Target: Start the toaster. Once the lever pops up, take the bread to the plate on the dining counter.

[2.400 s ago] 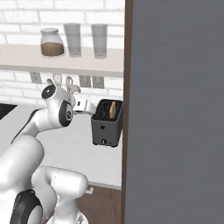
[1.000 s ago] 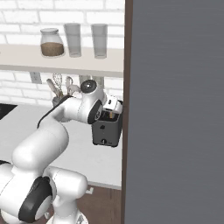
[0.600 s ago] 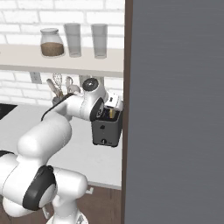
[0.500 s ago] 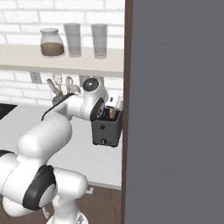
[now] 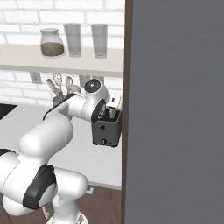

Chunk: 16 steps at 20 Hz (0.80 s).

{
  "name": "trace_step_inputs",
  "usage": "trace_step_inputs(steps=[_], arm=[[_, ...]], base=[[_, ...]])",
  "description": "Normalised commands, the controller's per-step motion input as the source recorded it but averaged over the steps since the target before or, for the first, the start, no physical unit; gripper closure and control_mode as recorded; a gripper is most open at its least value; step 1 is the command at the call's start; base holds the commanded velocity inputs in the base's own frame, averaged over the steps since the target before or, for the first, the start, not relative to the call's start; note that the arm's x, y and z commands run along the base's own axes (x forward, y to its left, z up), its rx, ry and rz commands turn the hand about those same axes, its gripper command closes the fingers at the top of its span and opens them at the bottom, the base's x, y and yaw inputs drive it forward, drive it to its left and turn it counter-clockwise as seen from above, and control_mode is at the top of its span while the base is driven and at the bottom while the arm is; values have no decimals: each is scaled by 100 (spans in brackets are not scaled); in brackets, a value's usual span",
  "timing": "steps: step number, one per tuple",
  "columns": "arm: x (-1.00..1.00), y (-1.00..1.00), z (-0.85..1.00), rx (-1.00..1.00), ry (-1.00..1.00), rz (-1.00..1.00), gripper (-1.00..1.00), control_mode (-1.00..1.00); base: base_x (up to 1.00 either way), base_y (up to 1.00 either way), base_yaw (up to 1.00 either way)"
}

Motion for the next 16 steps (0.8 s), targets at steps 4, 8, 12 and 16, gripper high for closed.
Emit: trace_step_inputs(steps=[4, 8, 12, 16], arm=[[17, 0, -2, 0, 0, 0, -100, -100], [22, 0, -5, 0, 0, 0, -100, -100], [18, 0, -11, 0, 0, 0, -100, -100], [7, 0, -11, 0, 0, 0, -100, -100]], base=[[0, 0, 0], [0, 0, 0], [0, 0, 0], [0, 0, 0]])
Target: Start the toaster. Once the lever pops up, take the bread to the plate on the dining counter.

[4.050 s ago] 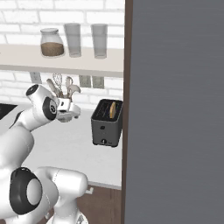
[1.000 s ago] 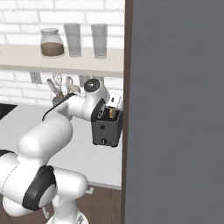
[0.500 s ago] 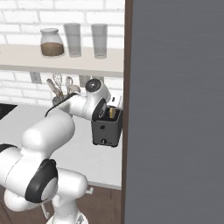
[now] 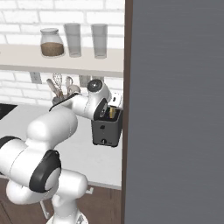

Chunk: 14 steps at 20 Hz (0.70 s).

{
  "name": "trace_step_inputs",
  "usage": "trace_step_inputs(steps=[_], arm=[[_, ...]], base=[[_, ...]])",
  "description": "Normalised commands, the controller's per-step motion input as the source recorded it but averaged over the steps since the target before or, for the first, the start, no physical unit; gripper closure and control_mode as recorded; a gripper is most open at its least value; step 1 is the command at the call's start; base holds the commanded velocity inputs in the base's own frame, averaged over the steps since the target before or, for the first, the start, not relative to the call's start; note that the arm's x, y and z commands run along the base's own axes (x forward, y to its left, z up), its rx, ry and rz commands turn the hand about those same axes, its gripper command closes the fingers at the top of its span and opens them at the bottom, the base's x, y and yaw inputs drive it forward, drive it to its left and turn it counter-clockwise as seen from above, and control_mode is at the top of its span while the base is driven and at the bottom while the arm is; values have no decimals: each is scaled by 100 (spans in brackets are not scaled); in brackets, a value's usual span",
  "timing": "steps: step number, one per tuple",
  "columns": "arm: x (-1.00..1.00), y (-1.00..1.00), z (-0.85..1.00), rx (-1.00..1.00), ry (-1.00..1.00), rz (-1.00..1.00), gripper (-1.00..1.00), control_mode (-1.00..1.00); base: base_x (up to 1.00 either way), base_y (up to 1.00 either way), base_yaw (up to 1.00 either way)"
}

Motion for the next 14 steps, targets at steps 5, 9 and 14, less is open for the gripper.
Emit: trace_step_inputs(steps=[5, 9, 14], arm=[[4, 0, -11, 0, 0, 0, -100, -100], [9, 0, -6, 0, 0, 0, -100, -100], [11, 0, -8, 0, 0, 0, -100, -100]], base=[[0, 0, 0], [0, 0, 0], [0, 0, 0]])
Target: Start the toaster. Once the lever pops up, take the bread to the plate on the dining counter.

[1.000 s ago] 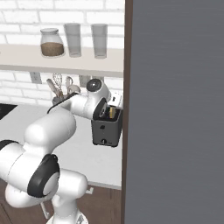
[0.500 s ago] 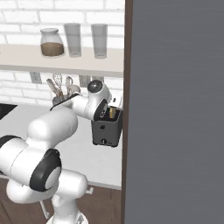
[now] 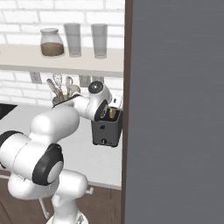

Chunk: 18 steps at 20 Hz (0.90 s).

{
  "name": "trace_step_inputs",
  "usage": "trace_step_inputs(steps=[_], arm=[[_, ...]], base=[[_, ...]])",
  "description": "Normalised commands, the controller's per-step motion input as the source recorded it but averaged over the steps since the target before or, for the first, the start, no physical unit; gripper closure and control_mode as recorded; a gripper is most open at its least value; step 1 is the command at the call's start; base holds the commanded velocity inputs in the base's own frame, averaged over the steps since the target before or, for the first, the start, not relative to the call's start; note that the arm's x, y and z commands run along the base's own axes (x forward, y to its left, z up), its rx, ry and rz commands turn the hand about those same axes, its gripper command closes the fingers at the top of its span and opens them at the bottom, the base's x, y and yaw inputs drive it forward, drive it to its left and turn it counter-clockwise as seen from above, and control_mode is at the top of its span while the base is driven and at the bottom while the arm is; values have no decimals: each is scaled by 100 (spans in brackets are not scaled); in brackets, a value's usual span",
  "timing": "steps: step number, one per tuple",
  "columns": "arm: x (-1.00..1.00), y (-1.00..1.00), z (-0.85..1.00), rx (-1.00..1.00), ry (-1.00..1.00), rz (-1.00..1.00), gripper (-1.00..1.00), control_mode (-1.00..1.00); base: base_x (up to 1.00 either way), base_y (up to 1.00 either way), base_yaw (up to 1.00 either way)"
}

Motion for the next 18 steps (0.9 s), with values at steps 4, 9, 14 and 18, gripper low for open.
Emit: trace_step_inputs(steps=[4, 9, 14, 18], arm=[[8, 0, -11, 0, 0, 0, -100, -100], [7, 0, -9, 0, 0, 0, -100, -100], [4, 0, -4, 0, 0, 0, -100, -100], [6, 0, -6, 0, 0, 0, -100, -100]], base=[[0, 0, 0], [0, 0, 0], [0, 0, 0], [0, 0, 0]])
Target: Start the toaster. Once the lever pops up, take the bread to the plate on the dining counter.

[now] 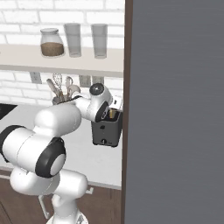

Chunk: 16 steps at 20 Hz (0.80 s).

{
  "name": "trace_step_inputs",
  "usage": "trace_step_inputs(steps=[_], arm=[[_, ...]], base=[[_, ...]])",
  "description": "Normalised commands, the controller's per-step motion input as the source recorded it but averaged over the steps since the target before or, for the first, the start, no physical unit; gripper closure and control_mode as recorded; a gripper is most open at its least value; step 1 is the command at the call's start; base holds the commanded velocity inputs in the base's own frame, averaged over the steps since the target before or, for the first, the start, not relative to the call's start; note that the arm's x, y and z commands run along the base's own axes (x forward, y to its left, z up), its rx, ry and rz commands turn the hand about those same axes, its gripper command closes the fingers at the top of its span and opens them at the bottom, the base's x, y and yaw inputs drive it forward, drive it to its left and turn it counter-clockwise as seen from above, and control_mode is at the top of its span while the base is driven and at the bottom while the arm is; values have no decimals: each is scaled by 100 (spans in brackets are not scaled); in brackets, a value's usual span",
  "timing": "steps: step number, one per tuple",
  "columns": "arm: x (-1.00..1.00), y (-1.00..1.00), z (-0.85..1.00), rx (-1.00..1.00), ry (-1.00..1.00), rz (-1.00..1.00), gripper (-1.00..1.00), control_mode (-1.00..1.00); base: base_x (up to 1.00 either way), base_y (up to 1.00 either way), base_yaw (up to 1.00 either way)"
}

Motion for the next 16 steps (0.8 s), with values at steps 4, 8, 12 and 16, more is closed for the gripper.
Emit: trace_step_inputs(steps=[4, 8, 12, 16], arm=[[4, 0, -3, 0, 0, 0, -100, -100], [1, 0, -2, 0, 0, 0, -100, -100], [0, 0, -4, 0, 0, 0, -100, -100], [2, 0, -9, 0, 0, 0, 100, -100]], base=[[0, 0, 0], [0, 0, 0], [0, 0, 0], [0, 0, 0]])
